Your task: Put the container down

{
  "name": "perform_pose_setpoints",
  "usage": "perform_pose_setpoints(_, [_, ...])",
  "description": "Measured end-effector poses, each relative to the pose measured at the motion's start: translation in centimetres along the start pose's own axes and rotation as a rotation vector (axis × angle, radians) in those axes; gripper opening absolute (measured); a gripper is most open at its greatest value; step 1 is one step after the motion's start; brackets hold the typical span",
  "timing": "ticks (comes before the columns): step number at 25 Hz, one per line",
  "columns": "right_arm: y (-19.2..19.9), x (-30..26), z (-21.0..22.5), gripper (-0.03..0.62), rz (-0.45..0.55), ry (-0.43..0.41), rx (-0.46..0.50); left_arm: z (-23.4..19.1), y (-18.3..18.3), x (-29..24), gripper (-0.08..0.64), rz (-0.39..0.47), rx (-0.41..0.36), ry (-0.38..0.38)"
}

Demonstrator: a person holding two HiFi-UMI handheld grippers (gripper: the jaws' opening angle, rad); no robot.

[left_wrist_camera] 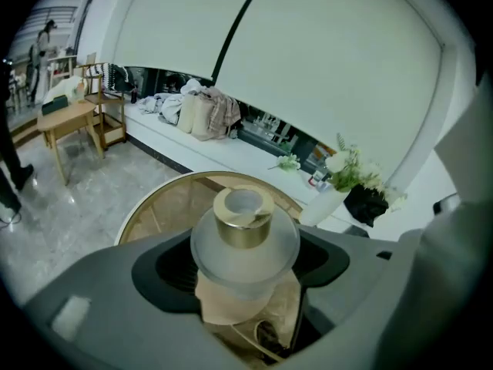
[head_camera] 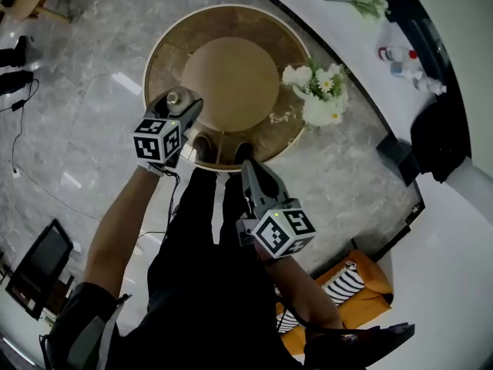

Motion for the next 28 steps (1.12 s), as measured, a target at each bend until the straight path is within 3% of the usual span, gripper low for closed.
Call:
perform_pose_setpoints(9, [4.1,0.3,4.3,0.006,-0.068,0.103,-0.089,-1.4,1.8,-8.6,0.342,-0.051,-0.274,-0.097])
perform_pose_setpoints(18, [6.1,-1.0,5.7,0.006,-0.116,0.116,-0.090,-1.7,3.1,-12.7,0.342,-0.032,-0.392,-0.084])
perform_pose_setpoints(28, [6.6,-1.8,5.6,0.006,-0.134,0.112,-0.083,-2.0,3.7,-14.4,0.342,-0.033,-0.442,-0.085])
Point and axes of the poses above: the fingertips, and each gripper's own axes: x backward along the fingers, z to its right, y out of its underside, the point moved 2 cm from there along x, backward along the fingers, and after that the axes turned 4 degrees about -y, right-handed, at the moved point
